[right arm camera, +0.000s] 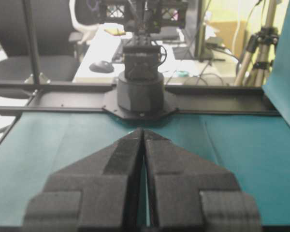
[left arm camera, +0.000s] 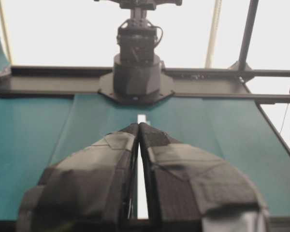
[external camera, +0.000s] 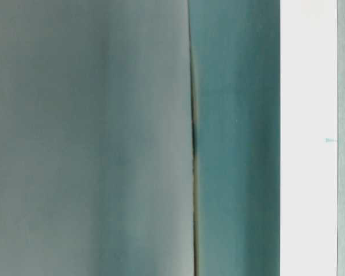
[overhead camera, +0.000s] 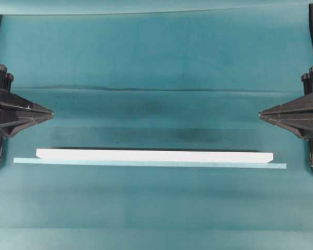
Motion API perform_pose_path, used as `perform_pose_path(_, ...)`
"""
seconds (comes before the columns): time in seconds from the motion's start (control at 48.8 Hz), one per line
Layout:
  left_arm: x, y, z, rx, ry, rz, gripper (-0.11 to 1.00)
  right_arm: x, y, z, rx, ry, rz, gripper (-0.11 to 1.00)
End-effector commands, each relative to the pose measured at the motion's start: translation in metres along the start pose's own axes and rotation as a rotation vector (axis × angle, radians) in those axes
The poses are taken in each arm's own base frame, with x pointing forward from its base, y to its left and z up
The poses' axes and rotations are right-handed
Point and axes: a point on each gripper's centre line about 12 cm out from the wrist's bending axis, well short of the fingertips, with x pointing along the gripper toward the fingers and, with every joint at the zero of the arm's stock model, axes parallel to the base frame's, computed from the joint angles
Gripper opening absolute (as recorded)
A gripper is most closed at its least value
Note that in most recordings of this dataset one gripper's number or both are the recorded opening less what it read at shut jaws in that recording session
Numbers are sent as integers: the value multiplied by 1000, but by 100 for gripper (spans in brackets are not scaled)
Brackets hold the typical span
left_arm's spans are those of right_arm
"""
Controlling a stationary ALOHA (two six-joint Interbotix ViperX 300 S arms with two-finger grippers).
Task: Lift a wooden board with both hands.
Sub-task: 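Move both grippers down onto the white board's left and right ends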
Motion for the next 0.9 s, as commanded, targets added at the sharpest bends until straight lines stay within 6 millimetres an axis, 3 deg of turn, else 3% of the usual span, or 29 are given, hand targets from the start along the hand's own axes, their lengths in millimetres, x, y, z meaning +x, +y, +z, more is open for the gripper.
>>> perform_pose_path(0.0,14,-1,5,-28,61,-4,14,3,-3,-3,25,20,-15,10)
perform_pose_path(0.164,34,-1,8,-37,213,1,-1,15,-8,-17,156,241,-56,0)
perform_pose_path(0.349,51,-1,5,-43,388,7,-2,31,-5,-27,194,536,-59,0)
perform_pose_path(0.615,74,-6,-17,-65,661,6,-2,61,-2,-44,193,850,-54,0)
perform_pose_path(0.882,84,-8,-45,-57,940,17,-2,98,3,-67,183,1100,-38,0)
